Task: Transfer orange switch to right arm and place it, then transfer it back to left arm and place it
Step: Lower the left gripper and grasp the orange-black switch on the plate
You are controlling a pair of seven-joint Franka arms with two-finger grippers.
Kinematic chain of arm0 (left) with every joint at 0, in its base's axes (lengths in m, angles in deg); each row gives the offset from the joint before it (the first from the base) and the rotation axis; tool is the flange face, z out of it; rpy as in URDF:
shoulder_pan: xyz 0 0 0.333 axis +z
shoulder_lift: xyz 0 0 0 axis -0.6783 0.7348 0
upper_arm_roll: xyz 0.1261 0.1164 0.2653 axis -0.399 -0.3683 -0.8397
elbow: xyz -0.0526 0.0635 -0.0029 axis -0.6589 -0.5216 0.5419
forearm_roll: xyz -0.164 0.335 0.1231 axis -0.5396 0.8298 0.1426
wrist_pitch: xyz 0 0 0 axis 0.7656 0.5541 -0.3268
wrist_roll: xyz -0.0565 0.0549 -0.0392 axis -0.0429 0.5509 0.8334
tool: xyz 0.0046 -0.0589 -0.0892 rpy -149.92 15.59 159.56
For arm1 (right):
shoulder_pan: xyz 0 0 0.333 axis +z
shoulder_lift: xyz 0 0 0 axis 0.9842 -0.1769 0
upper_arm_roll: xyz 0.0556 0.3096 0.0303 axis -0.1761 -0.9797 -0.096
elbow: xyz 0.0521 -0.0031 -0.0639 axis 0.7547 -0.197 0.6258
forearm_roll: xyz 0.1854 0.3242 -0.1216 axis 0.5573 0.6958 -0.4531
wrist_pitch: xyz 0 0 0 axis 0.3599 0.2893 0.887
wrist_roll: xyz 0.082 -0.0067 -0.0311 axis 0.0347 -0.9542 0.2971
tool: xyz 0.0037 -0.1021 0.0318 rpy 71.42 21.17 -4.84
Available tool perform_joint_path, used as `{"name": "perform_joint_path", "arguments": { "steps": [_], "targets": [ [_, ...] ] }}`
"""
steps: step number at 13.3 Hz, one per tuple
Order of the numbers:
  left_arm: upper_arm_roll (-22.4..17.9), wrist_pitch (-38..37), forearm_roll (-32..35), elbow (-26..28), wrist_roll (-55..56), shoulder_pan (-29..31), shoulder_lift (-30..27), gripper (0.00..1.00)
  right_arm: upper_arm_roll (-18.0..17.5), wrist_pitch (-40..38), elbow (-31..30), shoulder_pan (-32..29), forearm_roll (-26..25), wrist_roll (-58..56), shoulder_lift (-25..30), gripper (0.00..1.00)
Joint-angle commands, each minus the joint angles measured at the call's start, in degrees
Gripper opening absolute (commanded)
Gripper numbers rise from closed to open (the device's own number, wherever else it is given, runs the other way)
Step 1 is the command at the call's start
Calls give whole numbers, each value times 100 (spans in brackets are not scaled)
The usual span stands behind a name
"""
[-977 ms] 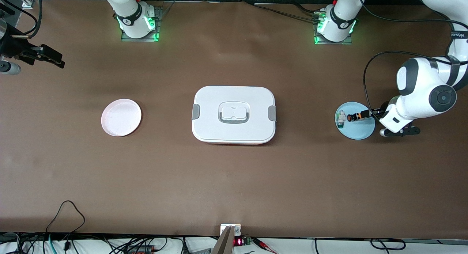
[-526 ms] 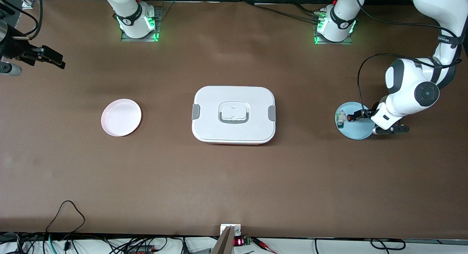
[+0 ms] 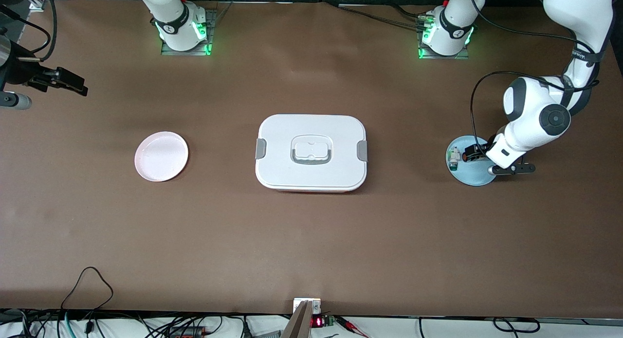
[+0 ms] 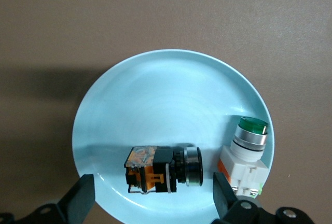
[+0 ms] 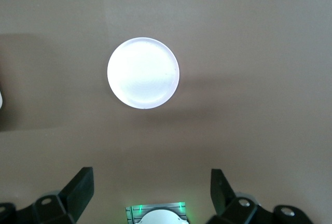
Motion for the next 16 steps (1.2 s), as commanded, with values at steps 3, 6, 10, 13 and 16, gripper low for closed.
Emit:
{"name": "perform_joint_path", "arguments": {
  "steps": [3,6,10,13,16],
  "targets": [
    [52,192,23,35,-5,132,159,100,-34,-161,203,83,164,-84,0,100],
    [61,358,5,61,-5,132,291,100,-8,-214,194,91,1356,-66,-8,100],
    [61,385,-12,70,4,132,335,100,-34,-56,185,319,1928,-75,-53,100],
    [61,385,-12,70,-5,158,371,100,-34,-81,194,355,2660,12,-210,100],
    [61,385,-21,70,-5,176,397,95,-34,-38,194,574,3193,-75,-491,100]
  ]
}}
